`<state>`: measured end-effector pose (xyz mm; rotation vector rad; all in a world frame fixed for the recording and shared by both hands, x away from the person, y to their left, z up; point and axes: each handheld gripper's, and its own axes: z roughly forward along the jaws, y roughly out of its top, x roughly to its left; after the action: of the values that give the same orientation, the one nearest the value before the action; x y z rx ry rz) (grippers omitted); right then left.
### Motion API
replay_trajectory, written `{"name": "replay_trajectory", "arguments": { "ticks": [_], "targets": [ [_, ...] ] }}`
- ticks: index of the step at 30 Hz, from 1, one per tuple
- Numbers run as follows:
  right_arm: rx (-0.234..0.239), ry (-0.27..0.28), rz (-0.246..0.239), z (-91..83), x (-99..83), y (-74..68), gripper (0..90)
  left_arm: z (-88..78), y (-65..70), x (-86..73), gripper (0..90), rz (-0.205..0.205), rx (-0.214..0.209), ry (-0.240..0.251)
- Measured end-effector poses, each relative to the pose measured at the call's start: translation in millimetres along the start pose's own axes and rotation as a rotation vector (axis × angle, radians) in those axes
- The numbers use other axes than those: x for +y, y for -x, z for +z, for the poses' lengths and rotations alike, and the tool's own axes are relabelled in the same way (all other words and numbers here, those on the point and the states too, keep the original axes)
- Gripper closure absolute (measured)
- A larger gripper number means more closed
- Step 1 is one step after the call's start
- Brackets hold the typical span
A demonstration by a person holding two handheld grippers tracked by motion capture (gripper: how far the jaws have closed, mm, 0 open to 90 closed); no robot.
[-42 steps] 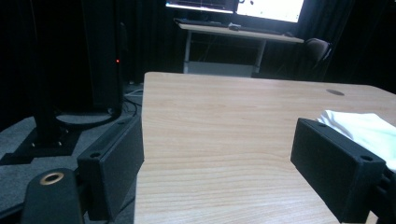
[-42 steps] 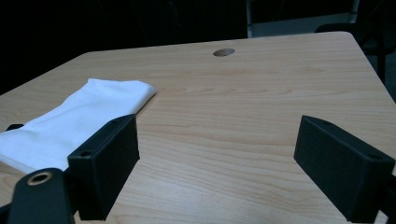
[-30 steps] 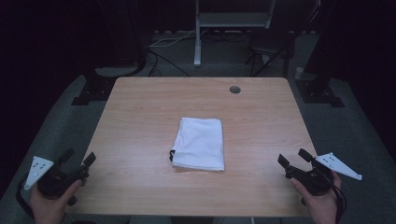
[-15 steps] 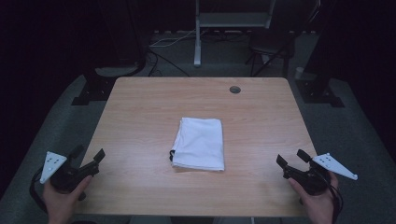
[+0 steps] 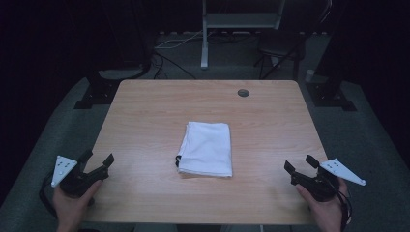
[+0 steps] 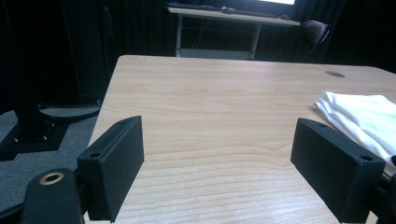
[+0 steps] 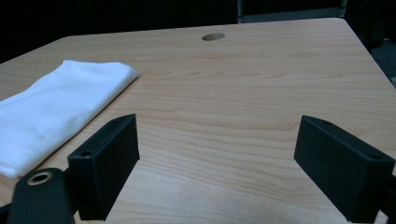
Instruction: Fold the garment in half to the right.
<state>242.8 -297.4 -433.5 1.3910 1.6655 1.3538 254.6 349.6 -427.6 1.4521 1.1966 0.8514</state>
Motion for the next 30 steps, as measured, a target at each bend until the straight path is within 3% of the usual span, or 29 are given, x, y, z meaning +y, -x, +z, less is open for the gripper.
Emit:
{"name": "replay_trajectory", "arguments": {
  "ticks": [30],
  "targets": [
    [0.000,-0.019,-0.033,9.5,-6.5,-2.8,13.6,13.3,8.5,-8.7,17.5,0.013,0.012,-0.015]
  ]
}}
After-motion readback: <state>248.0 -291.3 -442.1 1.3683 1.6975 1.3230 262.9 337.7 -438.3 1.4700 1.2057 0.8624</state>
